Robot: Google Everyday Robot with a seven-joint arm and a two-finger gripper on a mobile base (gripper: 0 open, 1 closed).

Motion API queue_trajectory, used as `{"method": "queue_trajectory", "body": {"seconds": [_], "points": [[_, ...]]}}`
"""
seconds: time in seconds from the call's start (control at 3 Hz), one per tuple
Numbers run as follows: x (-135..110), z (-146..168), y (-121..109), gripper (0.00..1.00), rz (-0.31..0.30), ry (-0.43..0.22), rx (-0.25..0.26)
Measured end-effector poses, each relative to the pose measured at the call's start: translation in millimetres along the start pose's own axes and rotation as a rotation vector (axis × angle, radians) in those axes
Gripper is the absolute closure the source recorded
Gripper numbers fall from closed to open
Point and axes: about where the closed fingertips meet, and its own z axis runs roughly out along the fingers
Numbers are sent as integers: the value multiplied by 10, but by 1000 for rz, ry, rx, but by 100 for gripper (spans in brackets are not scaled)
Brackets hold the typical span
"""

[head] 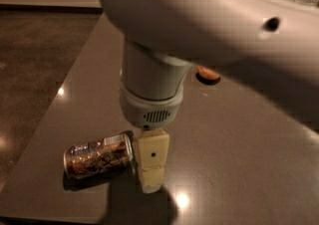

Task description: Place orange can upright

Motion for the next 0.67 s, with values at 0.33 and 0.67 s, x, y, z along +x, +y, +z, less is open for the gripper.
{"method": "queue_trajectory", "body": {"seconds": [0.33,0.67], "points": [[-174,153,-15,0,-2,0,-4],[-411,276,17,0,-12,-7,-15]]}}
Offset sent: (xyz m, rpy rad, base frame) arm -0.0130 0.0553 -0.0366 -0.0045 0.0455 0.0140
